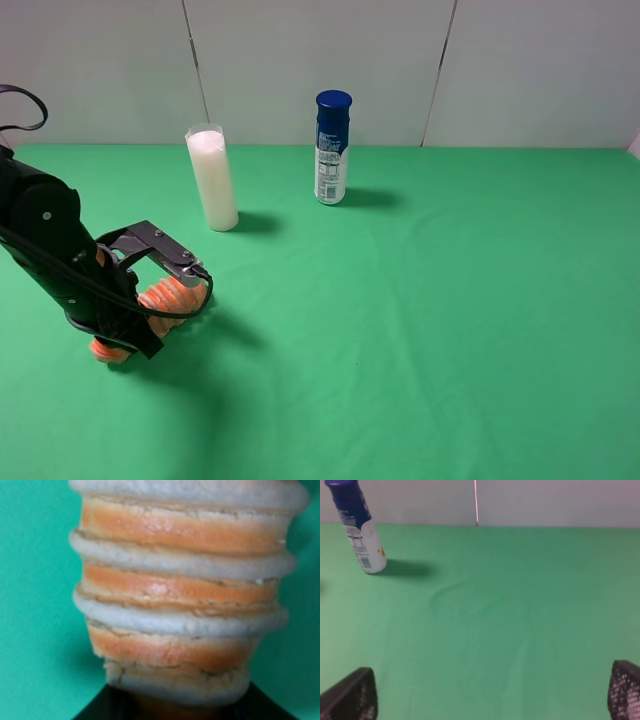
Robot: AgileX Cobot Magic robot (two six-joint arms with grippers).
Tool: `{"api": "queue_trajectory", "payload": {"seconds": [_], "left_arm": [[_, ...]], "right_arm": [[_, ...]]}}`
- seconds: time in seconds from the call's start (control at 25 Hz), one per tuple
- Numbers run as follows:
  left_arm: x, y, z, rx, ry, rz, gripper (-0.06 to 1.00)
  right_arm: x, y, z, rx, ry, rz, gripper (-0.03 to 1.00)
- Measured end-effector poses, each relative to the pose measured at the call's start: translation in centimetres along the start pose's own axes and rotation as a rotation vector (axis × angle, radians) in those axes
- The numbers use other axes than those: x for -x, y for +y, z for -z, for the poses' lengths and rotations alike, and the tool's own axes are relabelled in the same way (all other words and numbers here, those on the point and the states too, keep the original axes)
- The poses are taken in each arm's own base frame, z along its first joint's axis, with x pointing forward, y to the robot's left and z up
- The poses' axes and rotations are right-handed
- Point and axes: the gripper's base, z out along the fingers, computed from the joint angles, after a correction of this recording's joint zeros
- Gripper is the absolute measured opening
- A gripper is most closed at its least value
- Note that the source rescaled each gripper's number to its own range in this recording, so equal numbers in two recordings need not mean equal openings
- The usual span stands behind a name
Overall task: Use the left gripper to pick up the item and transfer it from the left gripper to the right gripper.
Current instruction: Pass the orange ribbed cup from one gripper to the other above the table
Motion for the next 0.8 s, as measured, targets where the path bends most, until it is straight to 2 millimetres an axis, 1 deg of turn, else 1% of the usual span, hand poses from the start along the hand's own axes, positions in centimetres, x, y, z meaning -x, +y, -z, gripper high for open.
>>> {"api": "queue_trajectory", "payload": {"seconds": [0.24,0.36,0.56,0.8], "left_arm": [[0.0,0.0,0.0,0.0,0.0,-0.001,0.09],[0.0,0.0,0.5,0.004,-0.018,0.0,0.07],[0.0,0.1,2.5,0.021,-0.083,0.002,0.06],[-0.7,0.0,5.3,0.037,-0.125,-0.034,0.04]], "right_arm": [[0.0,0.0,0.0,0.0,0.0,0.0,1.0],[0.0,0.0,0.0,0.0,0.0,0.0,1.0],[0.0,0.0,0.0,0.0,0.0,0.0,1.0],[0.0,-0.1,0.0,-0.009,-0.004,0.018,1.0]]}}
